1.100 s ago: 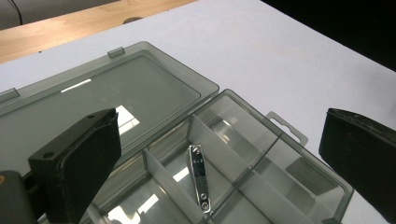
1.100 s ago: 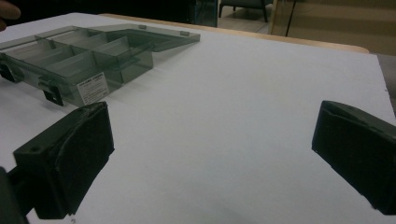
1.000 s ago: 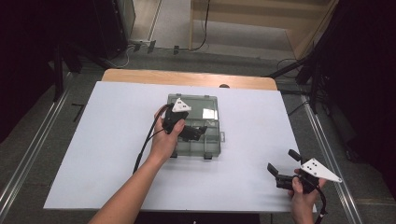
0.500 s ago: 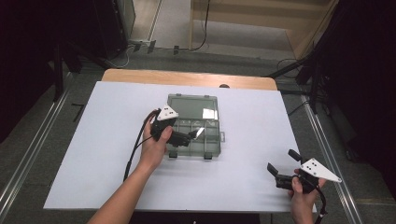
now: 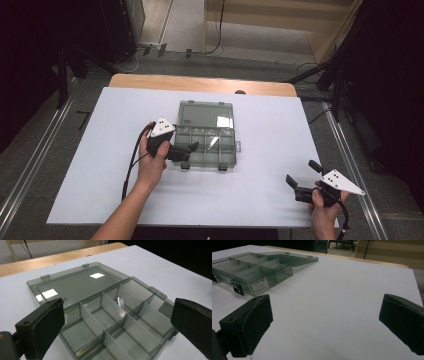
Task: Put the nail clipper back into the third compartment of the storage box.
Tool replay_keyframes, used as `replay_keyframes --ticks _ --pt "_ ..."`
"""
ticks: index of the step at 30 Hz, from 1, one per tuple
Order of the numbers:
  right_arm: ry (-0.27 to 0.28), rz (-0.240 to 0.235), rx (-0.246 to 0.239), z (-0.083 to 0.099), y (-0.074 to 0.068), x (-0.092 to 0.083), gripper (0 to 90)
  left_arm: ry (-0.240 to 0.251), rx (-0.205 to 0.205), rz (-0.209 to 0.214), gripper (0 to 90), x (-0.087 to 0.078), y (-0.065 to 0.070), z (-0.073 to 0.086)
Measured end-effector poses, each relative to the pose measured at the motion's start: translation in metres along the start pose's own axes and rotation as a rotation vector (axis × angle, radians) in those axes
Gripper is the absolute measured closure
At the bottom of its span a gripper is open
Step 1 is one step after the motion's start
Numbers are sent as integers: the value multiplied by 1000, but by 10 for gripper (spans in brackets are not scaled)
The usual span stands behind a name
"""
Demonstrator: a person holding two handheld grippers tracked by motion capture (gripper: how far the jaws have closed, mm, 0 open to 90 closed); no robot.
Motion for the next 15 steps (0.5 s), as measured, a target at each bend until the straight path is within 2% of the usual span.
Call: replay_keyframes --ticks 15 --pt "0 0 0 0 0 0 0 39 -12 -26 0 -31 -4 17"
Point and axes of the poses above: each handheld gripper's, and its own axes: x roughly forward along the jaws, z roughly out of its underside, y roughly to its right, the point moved 8 cm from there along x, roughly forward along the jaws, and after that the axes turned 6 degrees about z, right-handed, at the moved point
